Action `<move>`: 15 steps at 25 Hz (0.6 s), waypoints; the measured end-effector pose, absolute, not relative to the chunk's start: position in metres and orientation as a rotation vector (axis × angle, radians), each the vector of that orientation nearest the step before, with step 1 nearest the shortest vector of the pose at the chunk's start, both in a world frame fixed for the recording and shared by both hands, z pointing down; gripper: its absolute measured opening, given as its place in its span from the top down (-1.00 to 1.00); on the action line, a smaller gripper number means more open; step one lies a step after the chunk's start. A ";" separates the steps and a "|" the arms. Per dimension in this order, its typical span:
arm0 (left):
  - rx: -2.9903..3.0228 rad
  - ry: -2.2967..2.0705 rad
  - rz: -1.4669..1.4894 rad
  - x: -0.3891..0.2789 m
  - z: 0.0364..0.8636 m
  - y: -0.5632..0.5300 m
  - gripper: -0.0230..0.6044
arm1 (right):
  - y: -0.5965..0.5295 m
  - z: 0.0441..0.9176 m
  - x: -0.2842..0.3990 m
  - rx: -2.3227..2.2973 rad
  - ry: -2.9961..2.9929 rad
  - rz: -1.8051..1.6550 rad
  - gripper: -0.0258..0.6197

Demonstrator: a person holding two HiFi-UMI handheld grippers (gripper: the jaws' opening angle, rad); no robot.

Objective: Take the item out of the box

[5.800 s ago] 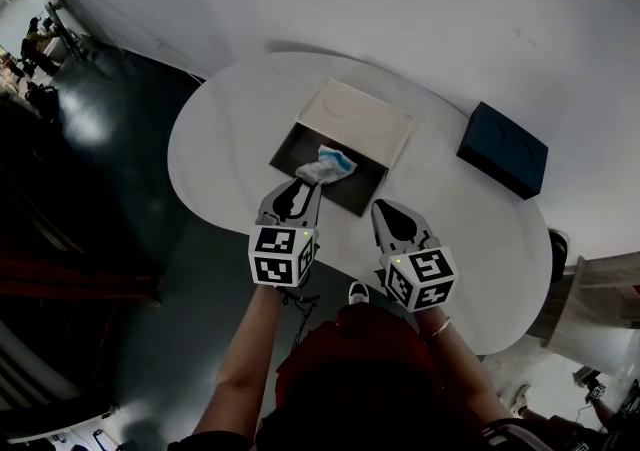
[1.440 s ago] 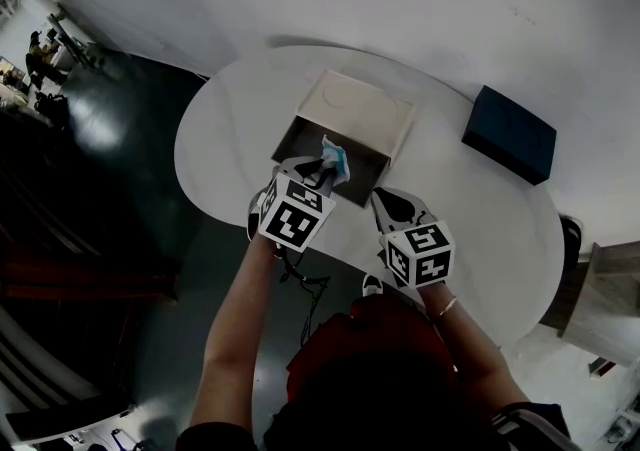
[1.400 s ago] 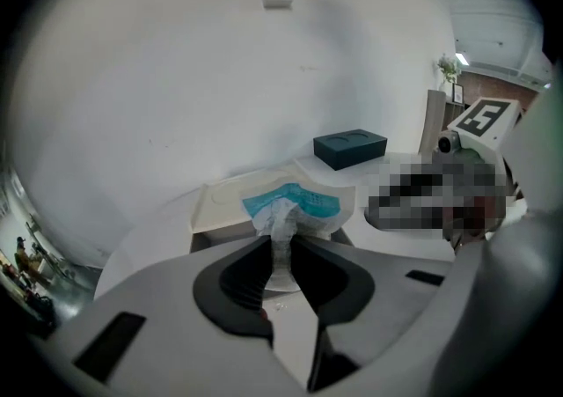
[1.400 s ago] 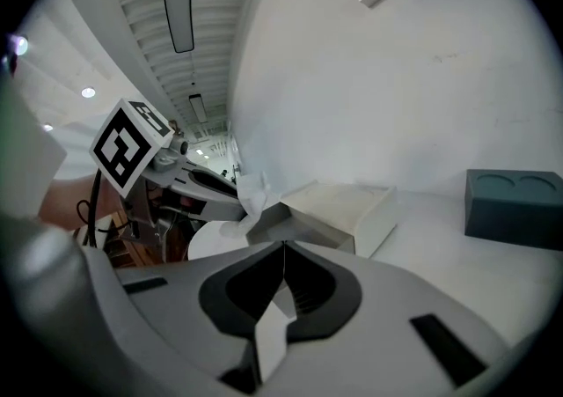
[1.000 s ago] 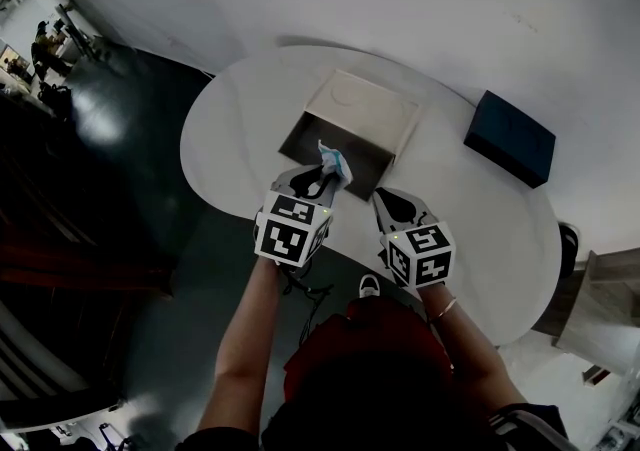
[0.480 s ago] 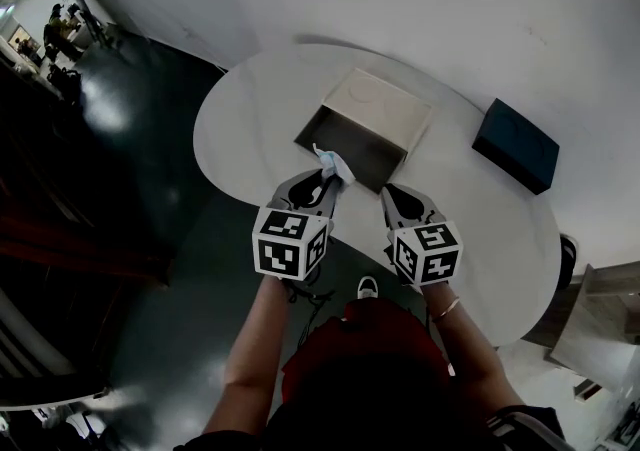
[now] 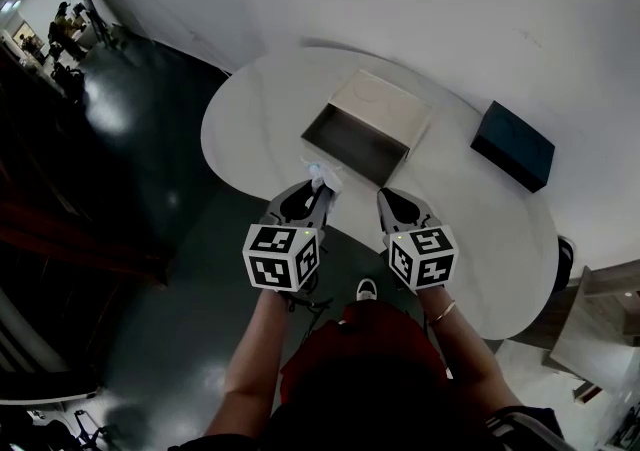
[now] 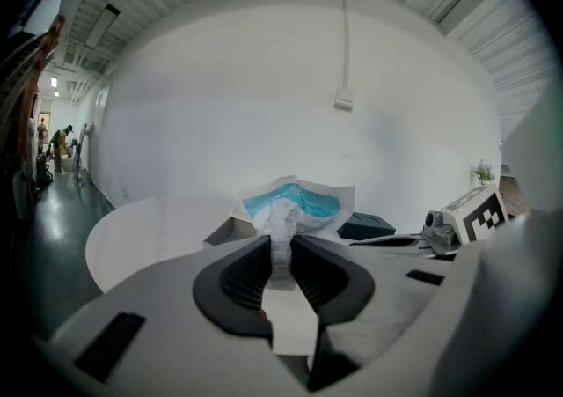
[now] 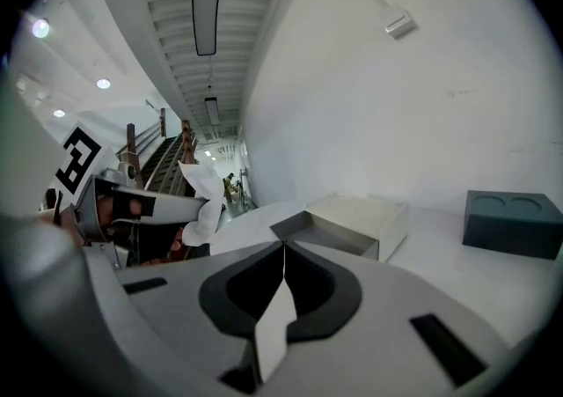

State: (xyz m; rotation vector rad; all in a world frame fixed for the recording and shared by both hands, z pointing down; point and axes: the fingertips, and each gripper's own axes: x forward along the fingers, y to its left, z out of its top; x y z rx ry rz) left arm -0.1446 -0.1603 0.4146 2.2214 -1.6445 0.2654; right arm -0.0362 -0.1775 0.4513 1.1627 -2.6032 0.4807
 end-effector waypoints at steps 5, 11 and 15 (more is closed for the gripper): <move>2.206 -1.693 0.223 -0.153 0.410 -0.143 0.65 | -0.166 0.445 -0.040 1.174 -2.614 0.471 0.87; 2.207 -1.744 0.206 -0.157 0.410 -0.118 0.65 | -0.148 0.439 -0.045 1.180 -2.621 0.456 0.87; 2.194 -1.779 0.191 -0.161 0.411 -0.103 0.65 | -0.136 0.435 -0.046 1.188 -2.624 0.448 0.87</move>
